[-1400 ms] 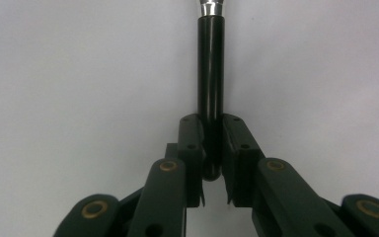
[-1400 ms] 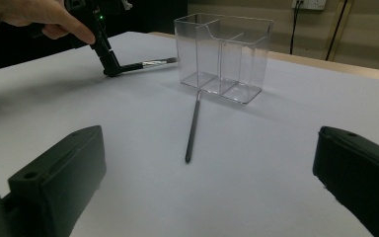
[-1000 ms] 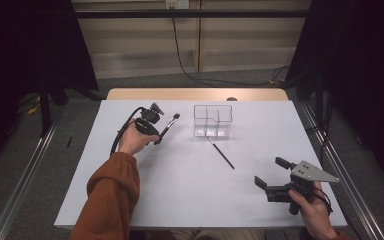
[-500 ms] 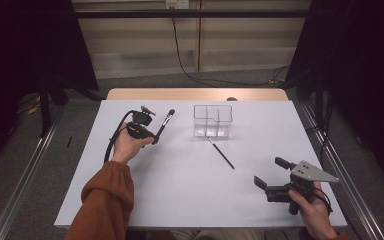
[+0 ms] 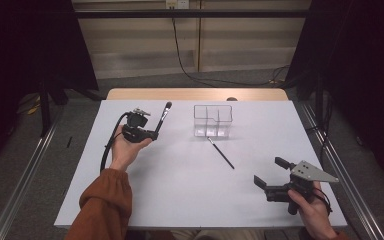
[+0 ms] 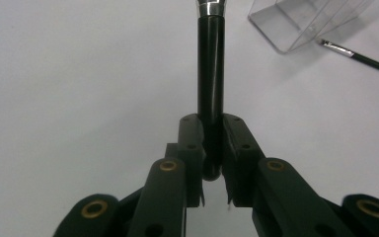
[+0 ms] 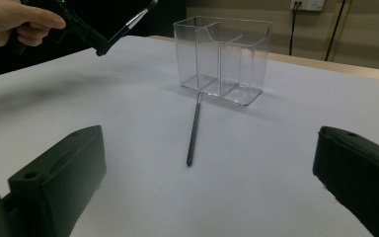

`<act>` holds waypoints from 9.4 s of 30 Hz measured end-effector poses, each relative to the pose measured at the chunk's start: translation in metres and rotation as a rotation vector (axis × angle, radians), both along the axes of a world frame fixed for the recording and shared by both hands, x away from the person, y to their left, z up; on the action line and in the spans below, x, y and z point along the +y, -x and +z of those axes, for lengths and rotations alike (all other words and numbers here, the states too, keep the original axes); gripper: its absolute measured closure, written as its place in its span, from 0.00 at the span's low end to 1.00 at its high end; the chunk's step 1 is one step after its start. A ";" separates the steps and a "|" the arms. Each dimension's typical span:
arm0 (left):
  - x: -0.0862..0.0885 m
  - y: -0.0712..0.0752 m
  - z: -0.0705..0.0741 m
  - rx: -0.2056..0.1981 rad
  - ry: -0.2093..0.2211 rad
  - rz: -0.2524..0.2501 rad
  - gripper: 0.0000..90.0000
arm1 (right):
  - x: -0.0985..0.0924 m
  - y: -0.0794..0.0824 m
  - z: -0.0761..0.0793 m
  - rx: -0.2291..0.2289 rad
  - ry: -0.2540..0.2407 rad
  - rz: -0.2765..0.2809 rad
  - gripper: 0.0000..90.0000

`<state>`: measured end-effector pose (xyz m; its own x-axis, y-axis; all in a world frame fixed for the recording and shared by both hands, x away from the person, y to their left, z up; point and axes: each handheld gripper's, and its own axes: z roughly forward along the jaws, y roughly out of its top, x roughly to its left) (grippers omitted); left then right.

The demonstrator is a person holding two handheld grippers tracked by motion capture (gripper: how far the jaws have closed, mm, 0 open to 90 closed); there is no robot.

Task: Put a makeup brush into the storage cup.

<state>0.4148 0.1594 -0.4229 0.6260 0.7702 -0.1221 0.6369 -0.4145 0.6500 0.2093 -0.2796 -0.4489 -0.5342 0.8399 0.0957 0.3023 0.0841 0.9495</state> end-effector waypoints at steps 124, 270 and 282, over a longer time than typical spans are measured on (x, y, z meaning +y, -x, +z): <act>-0.013 0.143 0.004 -0.265 0.346 -0.269 0.89 | 0.118 -0.051 0.055 -0.019 -0.107 0.397 0.00; -0.001 0.143 -0.004 -0.353 0.346 -0.151 0.03 | 0.133 -0.084 0.057 0.035 -0.140 0.462 0.89; 0.022 0.141 0.003 -0.432 0.363 -0.090 0.03 | 0.126 -0.085 0.057 0.036 -0.144 0.439 0.89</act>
<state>0.2734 0.1810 -0.4200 0.7392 0.6677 -0.0876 0.2545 -0.1565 0.9543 0.2945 -0.1537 -0.3916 -0.8304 0.5118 0.2202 0.3009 0.0795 0.9503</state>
